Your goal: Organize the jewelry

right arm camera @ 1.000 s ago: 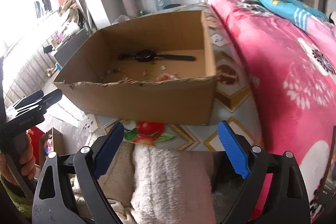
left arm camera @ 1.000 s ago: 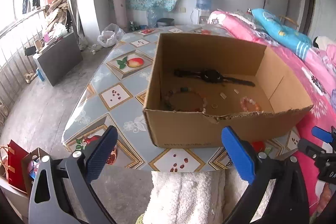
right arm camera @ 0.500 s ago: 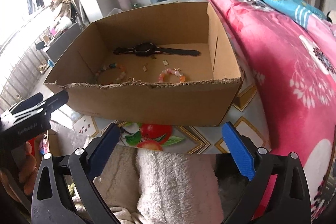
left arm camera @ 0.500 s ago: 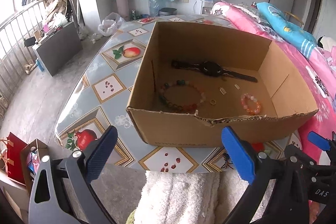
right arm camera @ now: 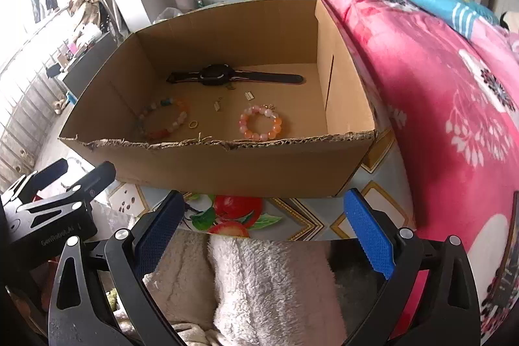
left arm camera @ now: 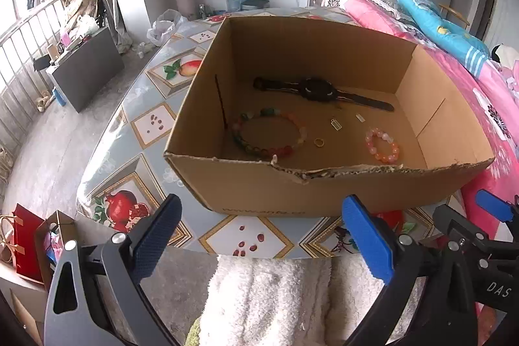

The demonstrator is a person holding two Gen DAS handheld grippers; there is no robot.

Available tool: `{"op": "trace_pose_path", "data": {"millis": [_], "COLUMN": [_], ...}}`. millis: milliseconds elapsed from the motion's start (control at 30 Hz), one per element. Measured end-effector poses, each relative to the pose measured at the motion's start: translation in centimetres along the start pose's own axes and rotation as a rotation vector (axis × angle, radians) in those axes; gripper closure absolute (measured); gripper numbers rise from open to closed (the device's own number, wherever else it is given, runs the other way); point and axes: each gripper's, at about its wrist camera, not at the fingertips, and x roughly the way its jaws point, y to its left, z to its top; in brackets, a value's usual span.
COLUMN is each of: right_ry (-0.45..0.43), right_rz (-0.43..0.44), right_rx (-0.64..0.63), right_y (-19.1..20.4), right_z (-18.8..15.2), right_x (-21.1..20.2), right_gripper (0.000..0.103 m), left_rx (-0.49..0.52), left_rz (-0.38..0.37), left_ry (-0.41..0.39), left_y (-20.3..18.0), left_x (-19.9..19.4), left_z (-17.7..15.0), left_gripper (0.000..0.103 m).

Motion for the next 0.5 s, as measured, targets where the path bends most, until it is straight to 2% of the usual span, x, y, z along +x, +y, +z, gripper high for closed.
{"op": "trace_pose_path", "data": {"millis": [267,500], "right_ry": [-0.002,-0.012], "right_rz": [-0.004,-0.049], "right_rx": [-0.004,-0.024], "right_y": [0.6,1.1], "right_z": [0.5,0.6], "right_x": [0.0,0.4], "right_gripper": [0.008,0.008], "left_rx": [0.006,0.018], "left_rz": [0.007,-0.001], "left_ry": [0.015,0.025], "left_y": [-0.3,-0.6], "left_x": [0.2,0.5], "left_z": [0.2,0.2], "left_gripper": [0.006,0.006]}}
